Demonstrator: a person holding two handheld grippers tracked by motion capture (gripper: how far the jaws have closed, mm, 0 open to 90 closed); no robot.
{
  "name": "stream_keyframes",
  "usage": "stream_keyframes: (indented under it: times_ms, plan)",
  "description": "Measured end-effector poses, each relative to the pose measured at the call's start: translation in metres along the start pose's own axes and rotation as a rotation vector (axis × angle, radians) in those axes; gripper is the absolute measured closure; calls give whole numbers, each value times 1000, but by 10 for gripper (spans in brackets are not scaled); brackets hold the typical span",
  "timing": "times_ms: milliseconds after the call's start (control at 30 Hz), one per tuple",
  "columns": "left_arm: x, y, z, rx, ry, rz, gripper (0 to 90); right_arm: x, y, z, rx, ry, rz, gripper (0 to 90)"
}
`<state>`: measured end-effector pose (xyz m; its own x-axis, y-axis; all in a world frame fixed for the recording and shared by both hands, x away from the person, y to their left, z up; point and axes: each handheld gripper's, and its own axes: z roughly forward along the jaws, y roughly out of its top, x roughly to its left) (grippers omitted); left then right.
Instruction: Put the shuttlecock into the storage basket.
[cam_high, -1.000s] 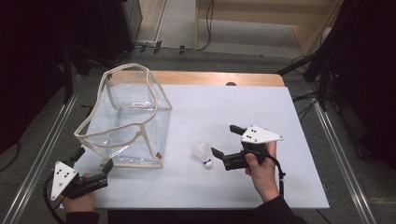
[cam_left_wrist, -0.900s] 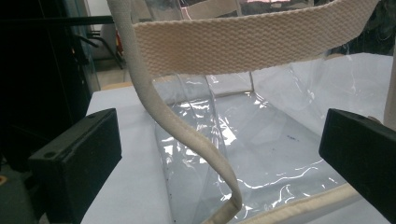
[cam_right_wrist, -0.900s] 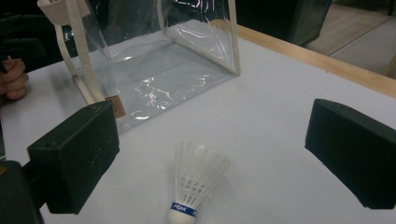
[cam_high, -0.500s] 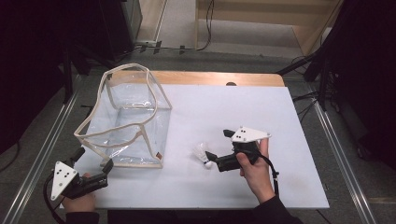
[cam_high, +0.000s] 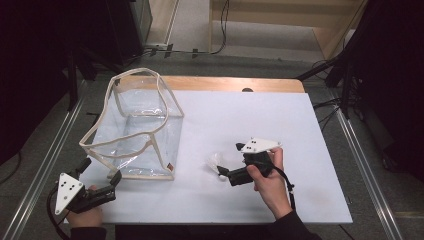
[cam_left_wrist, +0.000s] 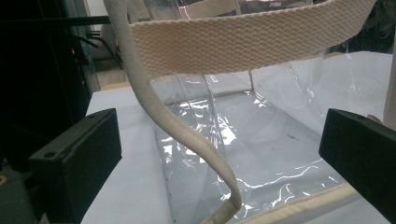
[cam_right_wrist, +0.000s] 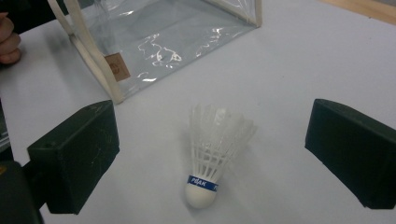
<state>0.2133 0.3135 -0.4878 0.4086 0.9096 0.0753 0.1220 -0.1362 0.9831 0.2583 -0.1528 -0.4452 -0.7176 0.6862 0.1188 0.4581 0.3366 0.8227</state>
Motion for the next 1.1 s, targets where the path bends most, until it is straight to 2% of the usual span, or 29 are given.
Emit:
stream_keyframes:
  times_ms: [967,1100]
  plan:
    - [0,0,0,0,0,2,0,10,-11,25,145,0,30,48]
    - [0,0,0,-1,1,0,0,11,-13,29,165,-29,55,114]
